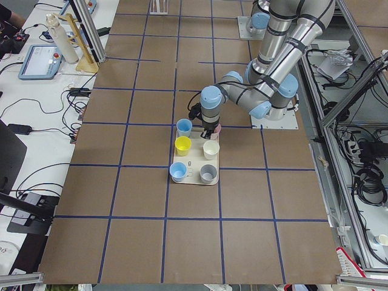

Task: Transfer IKEA cup to right arm and place on rack

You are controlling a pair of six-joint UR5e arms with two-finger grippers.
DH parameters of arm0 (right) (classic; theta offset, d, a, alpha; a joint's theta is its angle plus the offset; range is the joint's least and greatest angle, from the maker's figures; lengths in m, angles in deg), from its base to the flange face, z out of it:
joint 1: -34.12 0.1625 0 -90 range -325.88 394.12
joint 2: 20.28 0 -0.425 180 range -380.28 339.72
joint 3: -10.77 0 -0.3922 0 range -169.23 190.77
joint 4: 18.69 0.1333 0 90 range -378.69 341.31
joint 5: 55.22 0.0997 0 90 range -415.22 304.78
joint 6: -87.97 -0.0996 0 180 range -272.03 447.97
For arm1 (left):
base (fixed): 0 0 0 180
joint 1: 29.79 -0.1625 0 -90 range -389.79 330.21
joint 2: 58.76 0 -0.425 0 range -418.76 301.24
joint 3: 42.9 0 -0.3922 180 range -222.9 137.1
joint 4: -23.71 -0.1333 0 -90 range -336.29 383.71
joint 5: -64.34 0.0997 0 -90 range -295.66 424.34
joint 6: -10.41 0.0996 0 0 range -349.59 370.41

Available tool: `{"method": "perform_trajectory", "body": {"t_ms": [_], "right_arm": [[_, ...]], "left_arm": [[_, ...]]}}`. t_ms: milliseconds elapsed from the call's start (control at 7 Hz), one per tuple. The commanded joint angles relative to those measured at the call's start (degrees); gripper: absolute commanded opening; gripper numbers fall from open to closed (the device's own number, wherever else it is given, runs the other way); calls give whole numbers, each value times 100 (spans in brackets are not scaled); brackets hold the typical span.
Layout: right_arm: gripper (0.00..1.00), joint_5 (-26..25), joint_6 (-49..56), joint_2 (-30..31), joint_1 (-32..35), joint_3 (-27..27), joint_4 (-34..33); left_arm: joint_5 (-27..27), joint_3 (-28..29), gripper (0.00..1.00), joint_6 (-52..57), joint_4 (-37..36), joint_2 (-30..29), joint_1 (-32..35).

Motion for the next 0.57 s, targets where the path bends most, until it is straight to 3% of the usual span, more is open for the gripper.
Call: {"method": "perform_trajectory", "body": {"t_ms": [0,286,429], "right_arm": [[100,11,2,-5,3,-10,18],[100,2,2,-13,-6,-10,28],[100,2,2,-31,3,-10,1]], "left_arm": [[8,1,12,-56,26,29,2],[8,10,0,-65,71,108,2],[0,132,0,-65,219,230,11]]}}
